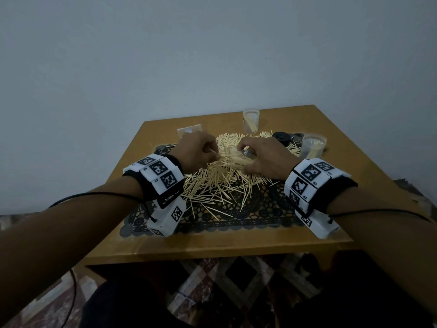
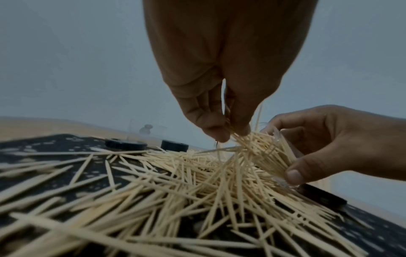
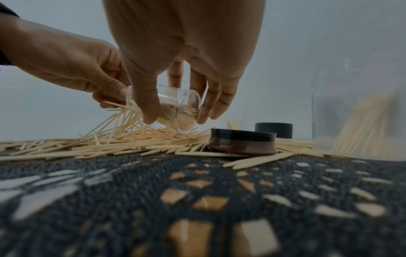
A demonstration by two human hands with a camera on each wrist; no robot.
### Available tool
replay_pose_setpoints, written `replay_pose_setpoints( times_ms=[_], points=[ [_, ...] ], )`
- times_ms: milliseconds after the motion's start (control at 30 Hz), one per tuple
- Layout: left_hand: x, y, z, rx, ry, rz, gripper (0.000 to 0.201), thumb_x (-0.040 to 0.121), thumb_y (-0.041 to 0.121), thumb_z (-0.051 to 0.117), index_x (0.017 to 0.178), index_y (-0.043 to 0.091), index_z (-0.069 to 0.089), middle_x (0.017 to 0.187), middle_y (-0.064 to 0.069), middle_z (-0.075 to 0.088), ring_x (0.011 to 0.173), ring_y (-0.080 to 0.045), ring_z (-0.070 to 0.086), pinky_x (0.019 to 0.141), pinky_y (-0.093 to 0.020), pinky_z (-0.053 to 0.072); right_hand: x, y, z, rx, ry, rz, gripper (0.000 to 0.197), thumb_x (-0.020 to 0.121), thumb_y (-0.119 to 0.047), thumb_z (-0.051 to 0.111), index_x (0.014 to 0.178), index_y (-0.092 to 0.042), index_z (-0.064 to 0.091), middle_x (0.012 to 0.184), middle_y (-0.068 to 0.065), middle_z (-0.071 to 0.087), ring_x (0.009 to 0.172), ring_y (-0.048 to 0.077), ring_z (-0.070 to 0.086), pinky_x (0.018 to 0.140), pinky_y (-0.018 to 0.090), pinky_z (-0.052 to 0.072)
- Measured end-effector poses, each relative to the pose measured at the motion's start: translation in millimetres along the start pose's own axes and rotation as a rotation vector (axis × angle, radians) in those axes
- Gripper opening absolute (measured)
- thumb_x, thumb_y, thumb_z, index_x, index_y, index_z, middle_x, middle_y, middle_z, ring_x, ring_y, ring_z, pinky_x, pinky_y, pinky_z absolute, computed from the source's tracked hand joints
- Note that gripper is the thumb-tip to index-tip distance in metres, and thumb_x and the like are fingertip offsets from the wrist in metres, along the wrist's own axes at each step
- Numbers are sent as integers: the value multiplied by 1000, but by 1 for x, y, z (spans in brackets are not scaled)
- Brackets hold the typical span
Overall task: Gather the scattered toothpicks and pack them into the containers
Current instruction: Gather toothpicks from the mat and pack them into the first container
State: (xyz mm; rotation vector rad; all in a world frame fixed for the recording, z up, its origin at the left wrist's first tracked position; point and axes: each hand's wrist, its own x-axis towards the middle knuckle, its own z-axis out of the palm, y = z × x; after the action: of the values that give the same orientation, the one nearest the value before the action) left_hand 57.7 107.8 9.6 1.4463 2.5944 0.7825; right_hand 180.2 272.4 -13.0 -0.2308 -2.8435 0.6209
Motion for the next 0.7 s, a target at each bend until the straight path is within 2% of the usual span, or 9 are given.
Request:
replay_pose_setpoints(
  times_ms=[100, 200, 300, 367, 433, 533, 600, 667, 700],
  points=[
    [1, 4, 5, -63, 40, 9, 14, 83, 13, 72, 95, 8, 68, 83, -5, 70, 65, -10, 68, 64, -25, 59, -1, -1, 0, 14, -2, -2, 50, 73, -22, 83, 117, -15, 60, 112, 8, 68, 87, 16, 59, 73, 25, 47],
    [3, 6, 11, -134, 77, -1, 22, 82, 8, 73, 99, 10, 59, 84, -4, 67, 70, -12, 68, 68, -33, 60, -1, -1, -1, 13, 5, -3, 51, 73, -22, 83, 118, -14, 60, 113, 9, 68, 83, 14, 57, 65, 21, 43],
    [4, 6, 11, -168, 70, -21, 22, 85, -2, 64, 101, 10, 56, 90, -6, 65, 77, -17, 69, 72, -38, 59, -1, -1, -1, 8, 9, -2, 52, 73, -22, 83, 118, -14, 60, 114, 9, 68, 84, 13, 56, 67, 22, 42],
    [4, 3, 8, -146, 97, -41, 29, 79, -7, 65, 101, 11, 57, 93, -6, 63, 84, -19, 66, 73, -32, 59, -1, 0, -1, 7, 9, 2, 51, 73, -23, 83, 118, -14, 60, 114, 9, 67, 85, 12, 55, 68, 21, 40],
    [3, 1, 4, -109, 144, -60, 28, 75, -6, 71, 93, 12, 58, 90, -3, 64, 84, -17, 66, 70, -23, 55, -1, 0, -2, 17, 10, 10, 51, 74, -23, 83, 118, -14, 60, 115, 9, 67, 86, 12, 54, 69, 21, 39],
    [-1, 4, 1, -97, 149, -59, 16, 79, -2, 71, 83, 9, 61, 80, -4, 68, 68, -9, 70, 60, -15, 53, -2, -2, -2, 44, 3, 11, 51, 74, -23, 83, 118, -14, 59, 114, 8, 66, 91, 13, 56, 75, 24, 43],
    [-2, 6, 2, -76, 137, -35, 11, 78, 0, 74, 83, 6, 66, 76, -6, 71, 56, 1, 64, 52, -9, 48, -2, -3, -3, 59, 0, 11, 51, 74, -23, 83, 117, -14, 59, 111, 8, 66, 96, 16, 61, 78, 26, 46],
    [-2, 9, 5, -74, 145, -10, 9, 77, 3, 75, 83, 6, 70, 75, -6, 72, 55, 3, 61, 53, -8, 47, -3, -3, -3, 65, 2, 8, 51, 73, -22, 84, 117, -14, 60, 110, 8, 66, 96, 17, 62, 77, 26, 48],
    [-1, 10, 7, -77, 153, 4, 7, 78, 4, 75, 83, 7, 72, 77, -5, 72, 60, -1, 63, 58, -12, 51, -3, -3, -3, 67, 2, 8, 51, 73, -22, 83, 117, -14, 60, 110, 8, 66, 93, 16, 61, 75, 26, 47]
  ],
)
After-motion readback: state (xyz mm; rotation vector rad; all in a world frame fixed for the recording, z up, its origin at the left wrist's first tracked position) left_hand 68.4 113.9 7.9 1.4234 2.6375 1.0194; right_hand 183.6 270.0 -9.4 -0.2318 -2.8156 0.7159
